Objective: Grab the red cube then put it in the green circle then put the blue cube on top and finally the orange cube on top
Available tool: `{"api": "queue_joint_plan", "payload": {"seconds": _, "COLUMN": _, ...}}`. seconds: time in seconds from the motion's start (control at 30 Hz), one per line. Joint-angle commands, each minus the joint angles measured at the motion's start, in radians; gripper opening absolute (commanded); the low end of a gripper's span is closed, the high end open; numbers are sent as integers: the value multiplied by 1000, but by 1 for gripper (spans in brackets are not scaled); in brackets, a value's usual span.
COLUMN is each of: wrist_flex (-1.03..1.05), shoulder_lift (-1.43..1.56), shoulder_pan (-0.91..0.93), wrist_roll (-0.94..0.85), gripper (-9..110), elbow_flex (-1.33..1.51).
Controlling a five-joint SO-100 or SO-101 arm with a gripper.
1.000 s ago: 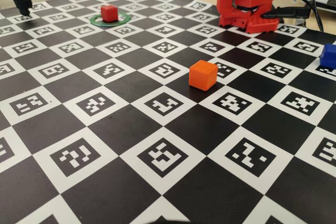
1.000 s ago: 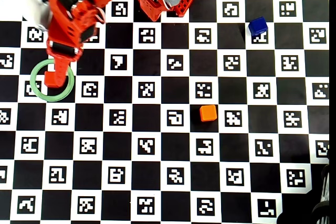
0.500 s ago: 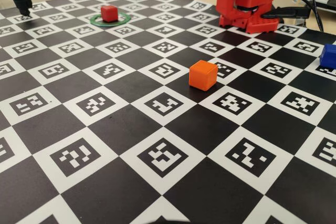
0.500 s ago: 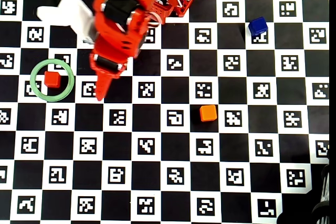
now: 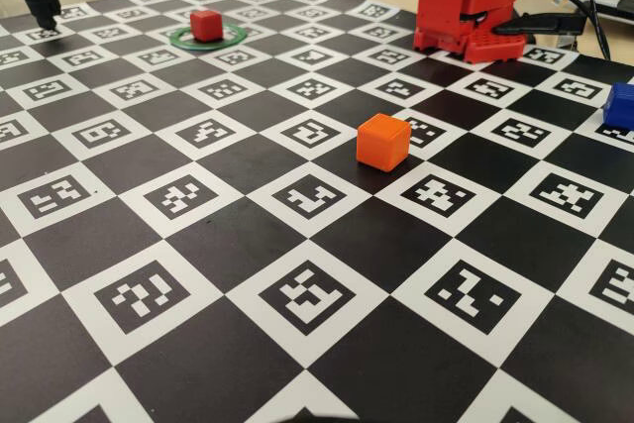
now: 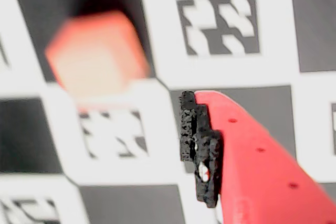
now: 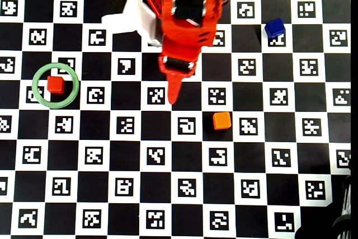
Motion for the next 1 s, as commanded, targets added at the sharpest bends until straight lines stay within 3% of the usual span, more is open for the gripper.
{"api": "queue_joint_plan", "payload": {"seconds": 0.0, "wrist_flex": -5, "shoulder_lift": 29, "shoulder_pan": -138, "wrist_roll": 55, "gripper": 41, "elbow_flex": -3}}
{"api": "queue_joint_plan", "payload": {"seconds": 0.17, "wrist_flex": 43, "shoulder_lift": -26, "shoulder_pan": -307, "wrist_roll": 183, "gripper": 39, "elbow_flex": -18}}
{"api": "queue_joint_plan", "payload": {"seconds": 0.5, "wrist_flex": -100, "shoulder_lift": -6, "shoulder_pan": -597, "wrist_roll": 408, "gripper": 45, "elbow_flex": 121}}
{"api": "queue_joint_plan", "payload": {"seconds": 0.6, "wrist_flex": -133, "shoulder_lift": 23, "shoulder_pan": -635, "wrist_roll": 426, "gripper": 48, "elbow_flex": 140}}
{"api": "queue_joint_plan", "payload": {"seconds": 0.73, "wrist_flex": -32, "shoulder_lift": -41, "shoulder_pan": -657, "wrist_roll": 518, "gripper": 53, "elbow_flex": 71}}
{"api": "queue_joint_plan", "payload": {"seconds": 0.97, "wrist_flex": 15, "shoulder_lift": -97, "shoulder_pan": -753, "wrist_roll": 632, "gripper": 52, "elbow_flex": 38}}
